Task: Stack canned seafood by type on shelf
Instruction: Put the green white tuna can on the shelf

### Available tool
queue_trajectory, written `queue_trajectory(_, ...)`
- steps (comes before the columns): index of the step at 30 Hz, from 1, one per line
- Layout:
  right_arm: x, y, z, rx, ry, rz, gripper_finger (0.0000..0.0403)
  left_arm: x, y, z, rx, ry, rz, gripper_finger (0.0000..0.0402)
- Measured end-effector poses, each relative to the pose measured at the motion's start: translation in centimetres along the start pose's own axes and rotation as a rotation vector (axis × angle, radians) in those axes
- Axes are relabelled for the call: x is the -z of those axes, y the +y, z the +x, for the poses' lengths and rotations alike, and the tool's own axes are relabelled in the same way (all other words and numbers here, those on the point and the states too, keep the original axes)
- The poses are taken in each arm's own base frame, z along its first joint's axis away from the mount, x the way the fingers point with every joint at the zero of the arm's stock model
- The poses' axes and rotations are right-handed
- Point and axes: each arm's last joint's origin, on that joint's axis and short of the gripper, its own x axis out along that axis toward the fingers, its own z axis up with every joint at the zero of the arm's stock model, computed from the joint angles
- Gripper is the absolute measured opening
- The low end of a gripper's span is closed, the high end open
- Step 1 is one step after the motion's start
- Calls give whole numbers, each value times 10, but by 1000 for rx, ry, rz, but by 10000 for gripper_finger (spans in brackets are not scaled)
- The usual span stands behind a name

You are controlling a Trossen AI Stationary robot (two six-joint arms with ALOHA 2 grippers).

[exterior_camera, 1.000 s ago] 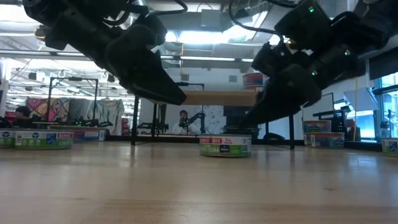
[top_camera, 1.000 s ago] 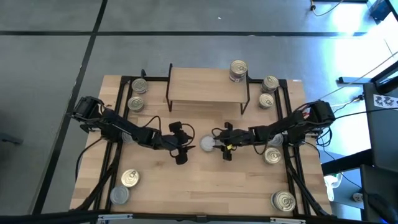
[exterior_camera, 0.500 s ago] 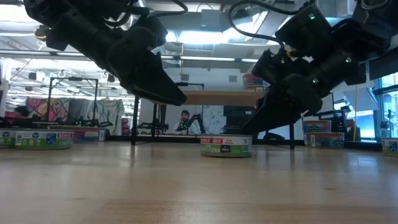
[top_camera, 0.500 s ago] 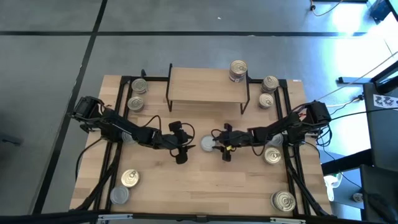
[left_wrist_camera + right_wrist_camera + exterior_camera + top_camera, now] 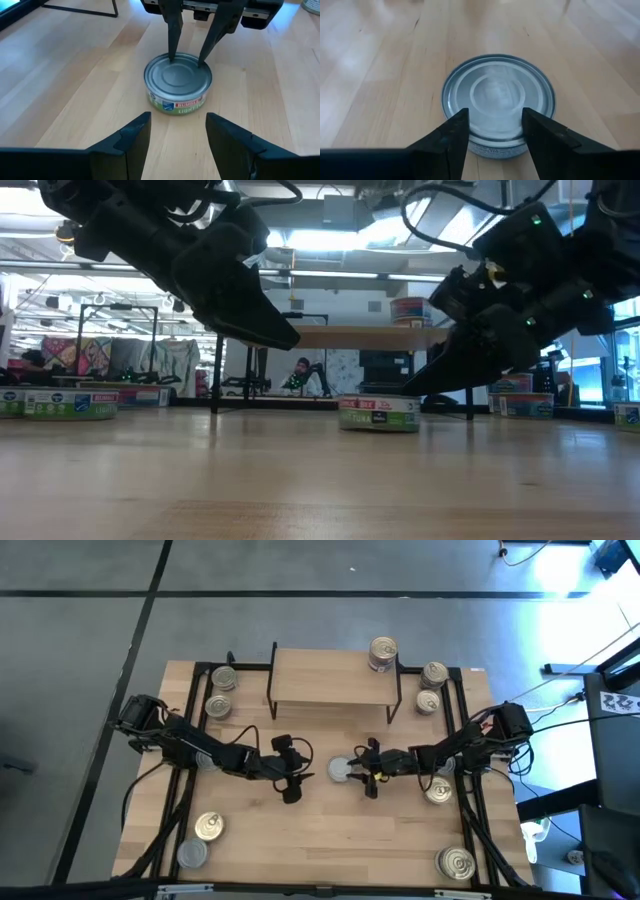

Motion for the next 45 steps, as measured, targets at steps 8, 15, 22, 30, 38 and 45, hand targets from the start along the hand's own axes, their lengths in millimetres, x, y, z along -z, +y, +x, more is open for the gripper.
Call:
queue_trajectory(8, 8, -3, -7, -2, -38, 10, 182, 0, 0, 0, 0, -1, -1, 187)
queue_trajectory(15, 10, -3, -8, -2, -38, 10, 182, 0, 1, 0, -2, -2, 0, 187)
queue_trajectory(22, 10, -3, -8, -2, -38, 10, 182, -3, 9, 4, 20, 8, 35, 219)
queue_trajectory(30, 10, -3, -8, -2, -38, 10, 182, -11, 7, 17, 47, 11, 303, 292)
queue_trajectory(38, 10, -3, -8, -2, -37, 10, 182, -18, -16, 67, 57, 216, 644, 295)
queue_trajectory(45, 10, -3, -8, -5, -37, 10, 182, -32, -26, 84, 48, 238, 805, 294)
